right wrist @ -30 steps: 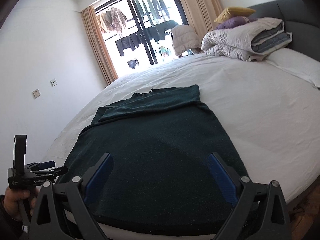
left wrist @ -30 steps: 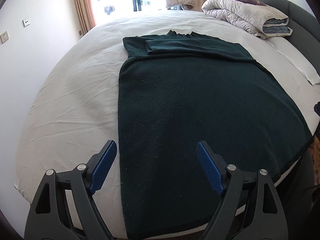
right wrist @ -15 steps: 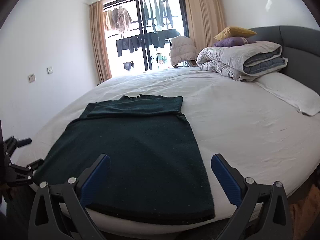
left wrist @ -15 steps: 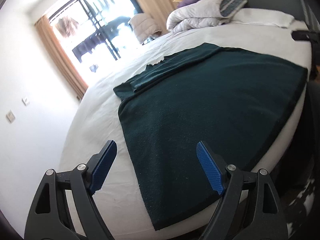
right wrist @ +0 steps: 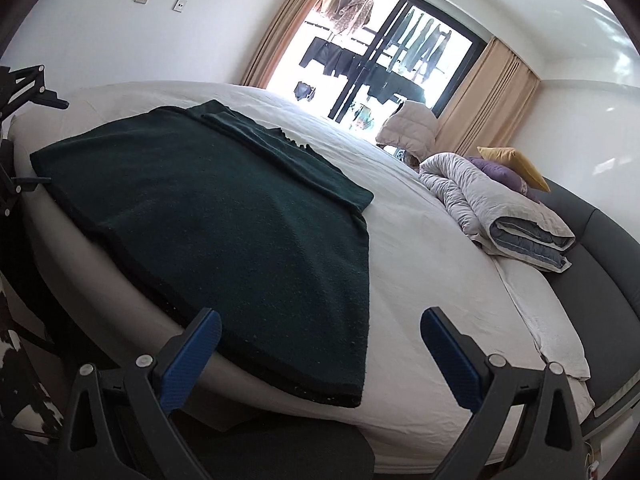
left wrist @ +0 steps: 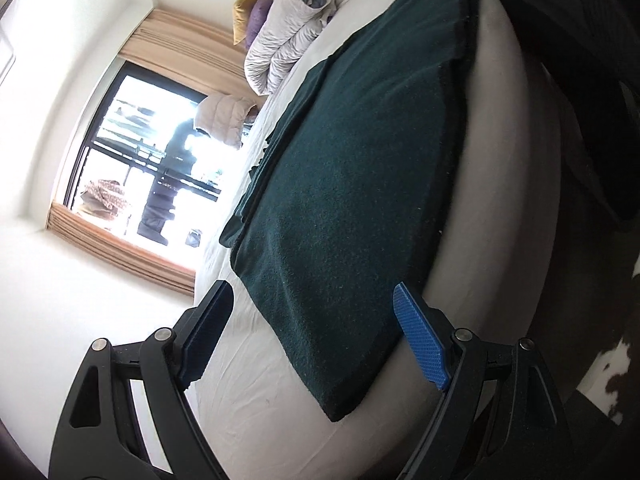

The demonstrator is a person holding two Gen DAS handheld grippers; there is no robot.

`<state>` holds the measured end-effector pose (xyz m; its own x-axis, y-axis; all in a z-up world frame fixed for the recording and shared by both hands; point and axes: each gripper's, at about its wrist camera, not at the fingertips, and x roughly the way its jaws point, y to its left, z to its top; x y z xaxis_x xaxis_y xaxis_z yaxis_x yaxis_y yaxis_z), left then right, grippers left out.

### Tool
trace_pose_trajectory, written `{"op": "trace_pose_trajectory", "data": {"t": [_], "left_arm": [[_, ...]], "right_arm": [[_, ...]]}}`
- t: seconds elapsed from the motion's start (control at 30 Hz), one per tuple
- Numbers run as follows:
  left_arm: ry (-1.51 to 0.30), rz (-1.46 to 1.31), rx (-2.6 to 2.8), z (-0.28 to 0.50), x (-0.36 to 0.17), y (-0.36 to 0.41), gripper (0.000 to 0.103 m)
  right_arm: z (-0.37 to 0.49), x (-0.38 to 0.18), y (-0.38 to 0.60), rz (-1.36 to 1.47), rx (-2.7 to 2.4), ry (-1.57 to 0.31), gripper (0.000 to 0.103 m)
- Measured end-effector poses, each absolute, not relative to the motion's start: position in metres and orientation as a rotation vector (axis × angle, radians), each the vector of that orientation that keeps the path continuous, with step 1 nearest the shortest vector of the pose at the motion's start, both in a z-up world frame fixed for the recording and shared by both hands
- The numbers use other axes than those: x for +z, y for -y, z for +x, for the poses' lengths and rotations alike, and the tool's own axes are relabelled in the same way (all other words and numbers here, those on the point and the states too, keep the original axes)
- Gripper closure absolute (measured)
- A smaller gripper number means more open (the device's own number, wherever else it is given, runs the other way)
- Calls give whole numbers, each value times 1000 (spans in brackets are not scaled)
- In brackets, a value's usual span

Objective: Fold small clothes
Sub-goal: 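Grasp the sweater's hem with both grippers and fold it up over the collar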

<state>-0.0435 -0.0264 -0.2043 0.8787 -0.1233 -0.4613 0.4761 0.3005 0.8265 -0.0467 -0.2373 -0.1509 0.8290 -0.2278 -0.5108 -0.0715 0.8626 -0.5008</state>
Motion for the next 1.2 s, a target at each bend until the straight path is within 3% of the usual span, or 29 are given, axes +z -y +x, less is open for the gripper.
{"op": "trace_pose_trajectory", "data": {"t": [0.6, 0.63, 0.7, 0.73, 0.77, 0.83, 0.87, 0.97, 1.2], "left_arm": [[-236, 1363, -418, -34, -242, 5, 17], [-245, 1349, -420, -33, -241, 4, 22], [-271, 1315, -420, -30, -235, 3, 48], [-290, 1302, -406, -25, -233, 5, 71], [-310, 1288, -391, -18, -231, 5, 77], [-342, 1248, -388, -8, -225, 3, 80], [-353, 1235, -386, -4, -222, 2, 88], [-377, 1153, -403, 5, -207, 1, 97], [-401, 938, -377, 27, -164, -3, 99]], "right_arm": [[-42, -158, 219, -562, -50, -608, 9], [-43, -159, 219, -568, -48, -609, 9], [-45, -162, 217, -587, -44, -617, 11], [-46, -163, 217, -601, -44, -621, 11], [-47, -165, 218, -617, -43, -626, 12], [-50, -169, 218, -662, -42, -635, 13], [-52, -171, 219, -687, -42, -640, 14], [-56, -178, 219, -748, -44, -659, 18], [-50, -196, 217, -866, -29, -714, 32]]}}
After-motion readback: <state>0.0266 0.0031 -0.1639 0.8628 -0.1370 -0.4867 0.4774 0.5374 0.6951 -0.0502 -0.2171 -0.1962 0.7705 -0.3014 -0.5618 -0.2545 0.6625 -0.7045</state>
